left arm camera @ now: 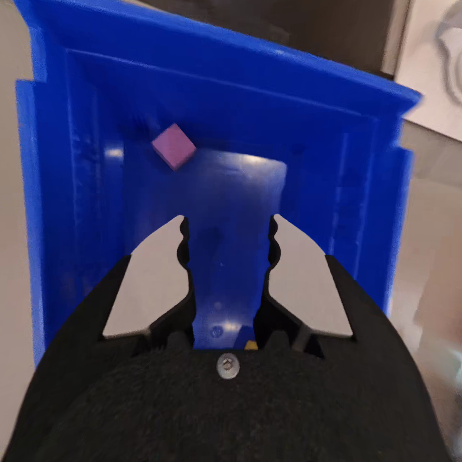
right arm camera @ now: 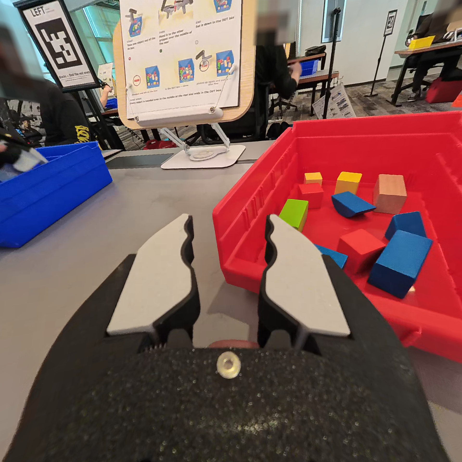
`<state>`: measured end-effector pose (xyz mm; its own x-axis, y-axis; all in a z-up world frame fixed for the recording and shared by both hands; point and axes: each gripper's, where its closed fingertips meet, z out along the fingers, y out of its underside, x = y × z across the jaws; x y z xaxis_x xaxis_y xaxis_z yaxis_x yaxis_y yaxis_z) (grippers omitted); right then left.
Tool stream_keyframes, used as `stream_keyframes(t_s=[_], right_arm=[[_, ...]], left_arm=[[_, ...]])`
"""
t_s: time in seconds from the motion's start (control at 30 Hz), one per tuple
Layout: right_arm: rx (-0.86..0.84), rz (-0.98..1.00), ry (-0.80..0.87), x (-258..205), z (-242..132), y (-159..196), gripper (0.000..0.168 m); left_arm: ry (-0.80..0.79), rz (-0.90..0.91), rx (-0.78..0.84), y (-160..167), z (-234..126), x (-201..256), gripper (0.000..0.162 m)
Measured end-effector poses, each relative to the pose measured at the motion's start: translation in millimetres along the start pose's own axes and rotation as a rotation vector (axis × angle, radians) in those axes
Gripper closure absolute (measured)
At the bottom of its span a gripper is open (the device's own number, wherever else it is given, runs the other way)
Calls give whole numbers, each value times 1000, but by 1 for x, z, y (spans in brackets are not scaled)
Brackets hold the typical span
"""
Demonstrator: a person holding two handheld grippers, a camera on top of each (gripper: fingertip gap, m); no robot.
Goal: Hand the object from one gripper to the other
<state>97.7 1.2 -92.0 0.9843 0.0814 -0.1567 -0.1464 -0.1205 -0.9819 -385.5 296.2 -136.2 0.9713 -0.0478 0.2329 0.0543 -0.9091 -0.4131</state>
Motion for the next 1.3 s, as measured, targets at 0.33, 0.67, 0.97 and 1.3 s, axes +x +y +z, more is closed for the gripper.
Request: stream_keyframes(t_s=[0.33,0.67,0.97,1.3], right_arm=[[22,97,-42,3,-3,-2,113],[21,162,-81,4,-5,-1,114],[38,-51,-138,-23,4,-16,115],[-43,-256,-621,-186,68,-35,113]], left_arm=[[-200,-162,-152,-28,58,-43,103],[-293,-120,-136,-26,53,-40,125],[787,-120,68,-9,-71,103,125],[1535,-81,-167,93,-163,263,126]])
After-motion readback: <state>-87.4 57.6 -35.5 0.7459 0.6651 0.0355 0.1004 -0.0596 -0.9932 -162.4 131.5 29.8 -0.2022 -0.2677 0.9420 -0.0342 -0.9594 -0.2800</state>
